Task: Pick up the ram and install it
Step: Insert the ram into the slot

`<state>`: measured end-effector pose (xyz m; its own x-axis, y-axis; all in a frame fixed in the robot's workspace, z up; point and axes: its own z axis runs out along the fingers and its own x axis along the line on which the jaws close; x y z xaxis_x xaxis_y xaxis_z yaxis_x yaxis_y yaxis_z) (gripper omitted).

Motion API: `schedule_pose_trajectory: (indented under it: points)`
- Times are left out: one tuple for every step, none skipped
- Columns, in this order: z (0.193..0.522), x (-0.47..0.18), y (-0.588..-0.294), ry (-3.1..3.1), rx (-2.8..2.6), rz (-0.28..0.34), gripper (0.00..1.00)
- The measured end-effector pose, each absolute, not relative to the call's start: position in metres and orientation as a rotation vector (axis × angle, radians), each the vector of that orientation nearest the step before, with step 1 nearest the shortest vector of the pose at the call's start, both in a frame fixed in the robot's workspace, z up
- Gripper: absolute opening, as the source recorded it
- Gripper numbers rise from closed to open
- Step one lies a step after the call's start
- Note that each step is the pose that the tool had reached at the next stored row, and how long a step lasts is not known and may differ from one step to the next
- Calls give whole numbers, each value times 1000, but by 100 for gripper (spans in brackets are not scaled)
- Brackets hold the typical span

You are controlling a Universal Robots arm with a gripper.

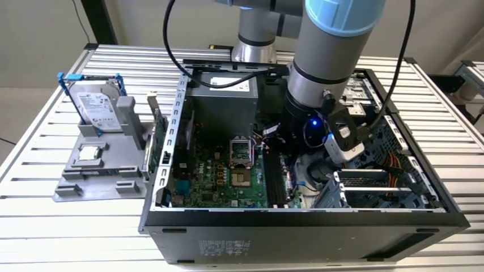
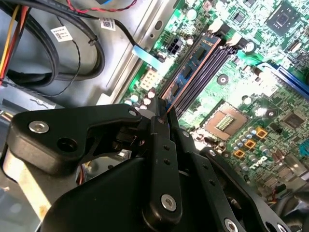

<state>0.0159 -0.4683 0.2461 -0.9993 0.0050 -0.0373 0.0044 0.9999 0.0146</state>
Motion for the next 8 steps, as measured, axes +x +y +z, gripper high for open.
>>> schedule_pose_trajectory:
  points:
    - [245, 16, -468, 3104, 7, 19, 0]
    - [245, 16, -468, 3104, 7, 16, 0]
    - [244, 16, -468, 3104, 6, 14, 0]
    - [243, 15, -468, 3104, 6, 13, 0]
    - [242, 15, -468, 3104, 5, 13, 0]
    - [242, 14, -468, 3104, 5, 12, 0]
    - [241, 13, -468, 3104, 4, 10, 0]
    - [240, 13, -468, 3104, 4, 8, 0]
